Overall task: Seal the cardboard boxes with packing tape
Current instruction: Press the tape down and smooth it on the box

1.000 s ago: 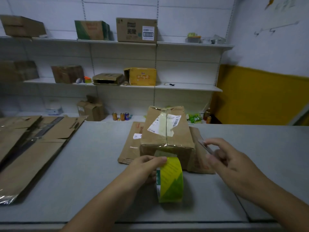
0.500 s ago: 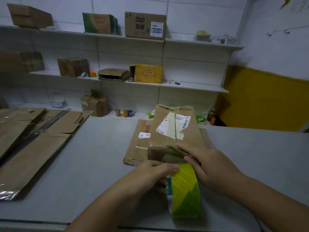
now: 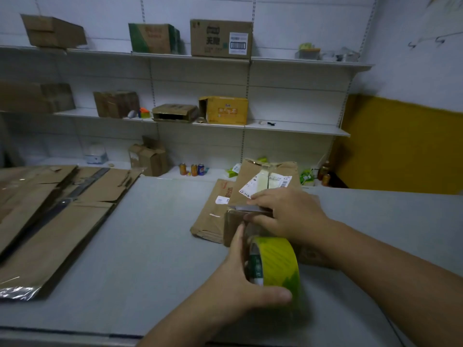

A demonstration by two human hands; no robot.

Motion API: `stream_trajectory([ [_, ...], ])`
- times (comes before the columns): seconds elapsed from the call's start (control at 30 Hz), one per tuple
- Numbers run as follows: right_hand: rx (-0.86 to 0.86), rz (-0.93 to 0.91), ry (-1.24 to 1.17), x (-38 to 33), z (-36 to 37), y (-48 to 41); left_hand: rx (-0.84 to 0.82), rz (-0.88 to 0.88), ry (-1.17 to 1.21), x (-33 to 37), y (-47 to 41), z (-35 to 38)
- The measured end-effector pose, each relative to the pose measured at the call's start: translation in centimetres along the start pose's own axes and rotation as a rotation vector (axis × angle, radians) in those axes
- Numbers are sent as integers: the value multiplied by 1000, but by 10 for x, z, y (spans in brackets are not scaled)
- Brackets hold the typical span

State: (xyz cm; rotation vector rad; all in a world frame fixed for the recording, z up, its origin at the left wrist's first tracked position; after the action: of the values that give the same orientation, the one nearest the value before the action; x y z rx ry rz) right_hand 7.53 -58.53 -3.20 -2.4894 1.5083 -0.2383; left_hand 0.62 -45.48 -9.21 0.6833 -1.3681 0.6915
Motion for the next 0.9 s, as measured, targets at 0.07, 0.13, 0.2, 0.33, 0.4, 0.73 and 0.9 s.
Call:
stream_trajectory([
  [0.07, -28, -3, -17, 1, -1, -3, 57, 64, -75, -3, 0, 1],
  [0.13, -69, -6, -6, 2, -4, -2, 139, 123, -21, 1, 4, 1],
  [0.2, -92, -11, 19, 3, -5, -1, 192, 117, -11, 3, 7, 1],
  [0.33, -85, 2, 22, 4, -6, 1, 242, -65, 84, -3, 23, 5],
  [0.4, -84, 16, -6, 7, -7, 1, 359, -171, 159, -7, 38, 9],
  [0.73, -84, 161, -209, 15, -3, 5, 100, -267, -488, 41, 53, 3],
  [0.9, -54, 191, -222, 18, -1, 8, 49, -365, -650, 32, 40, -5],
])
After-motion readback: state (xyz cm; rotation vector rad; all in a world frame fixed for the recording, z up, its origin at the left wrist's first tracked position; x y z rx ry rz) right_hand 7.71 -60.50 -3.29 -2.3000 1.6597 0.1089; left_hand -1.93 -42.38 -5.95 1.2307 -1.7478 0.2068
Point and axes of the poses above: each hand's wrist, its own y-axis away from the middle knuckle, its own z-axis out of the palm, x = y × z, the point moved 3 cm from there along -y, towards the middle knuckle, and after that the axes turned 4 degrees about -x, right-handed, at the moved point
